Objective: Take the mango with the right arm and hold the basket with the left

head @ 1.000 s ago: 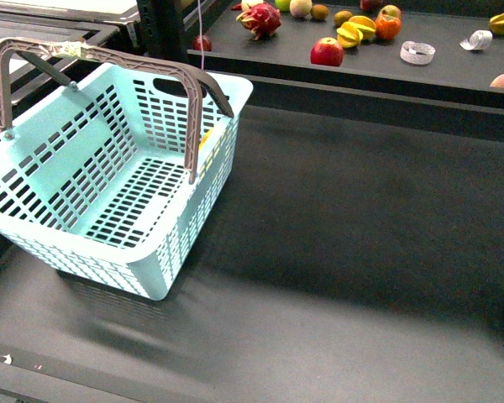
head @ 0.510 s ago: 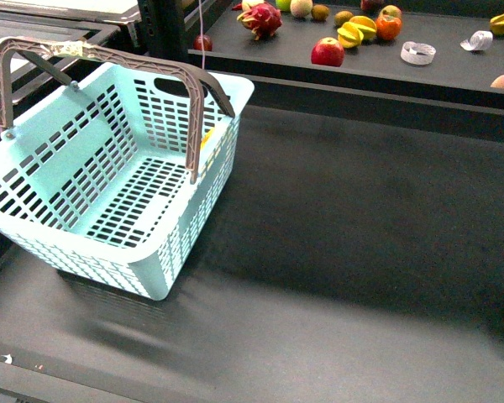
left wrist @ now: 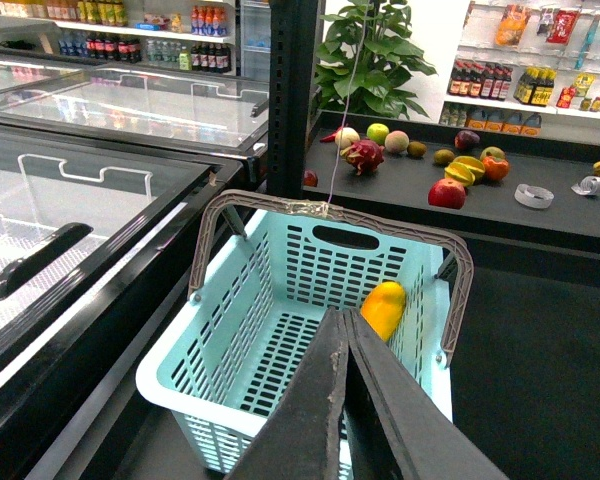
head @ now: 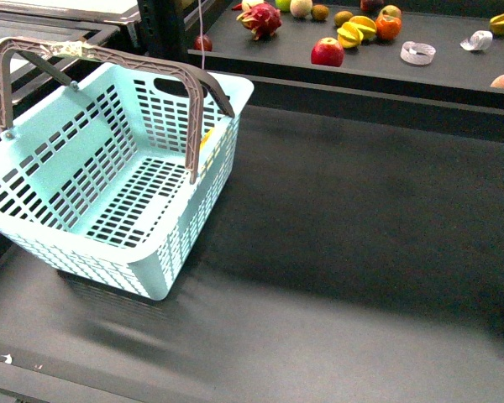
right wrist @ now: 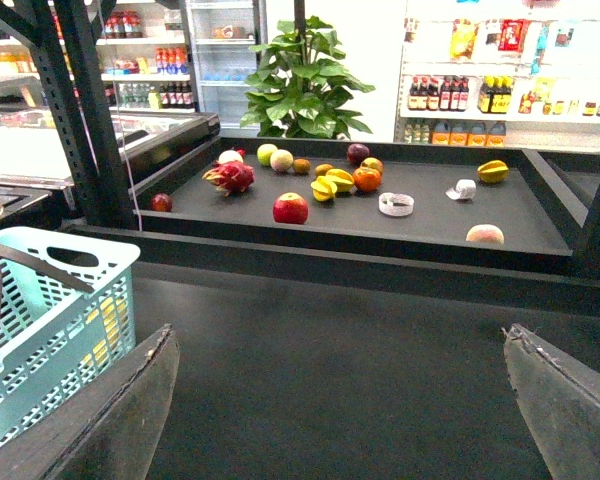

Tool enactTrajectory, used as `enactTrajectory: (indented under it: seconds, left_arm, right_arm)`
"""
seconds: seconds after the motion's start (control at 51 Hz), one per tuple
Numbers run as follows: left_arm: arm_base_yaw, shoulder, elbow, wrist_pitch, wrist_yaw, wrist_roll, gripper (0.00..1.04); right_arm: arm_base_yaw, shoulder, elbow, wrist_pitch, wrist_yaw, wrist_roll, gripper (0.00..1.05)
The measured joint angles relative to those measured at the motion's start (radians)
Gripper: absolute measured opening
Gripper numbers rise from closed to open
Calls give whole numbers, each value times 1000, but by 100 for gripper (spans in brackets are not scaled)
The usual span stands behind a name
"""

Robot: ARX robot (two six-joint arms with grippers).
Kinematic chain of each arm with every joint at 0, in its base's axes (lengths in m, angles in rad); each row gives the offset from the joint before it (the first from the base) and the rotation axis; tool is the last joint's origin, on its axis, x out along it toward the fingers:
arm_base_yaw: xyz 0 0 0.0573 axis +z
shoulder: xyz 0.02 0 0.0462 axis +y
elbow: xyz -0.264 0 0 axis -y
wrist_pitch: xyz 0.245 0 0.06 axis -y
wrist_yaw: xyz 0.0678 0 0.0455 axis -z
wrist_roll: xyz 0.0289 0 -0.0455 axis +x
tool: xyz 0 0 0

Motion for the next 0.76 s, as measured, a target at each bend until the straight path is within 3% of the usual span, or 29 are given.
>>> enactTrajectory:
  seconds: [0.255,0.373,0.765]
  left_arm:
    - [0,-69,0,-70,0,0,4]
    - [0,-215,0,-236,0,0,4]
    - [0,-238,0,-244,0,0,4]
  right_arm:
    - [0,0,0,0,0,0,97]
    - [0,0,0,0,0,0,97]
    - [0,0,0,0,0,0,97]
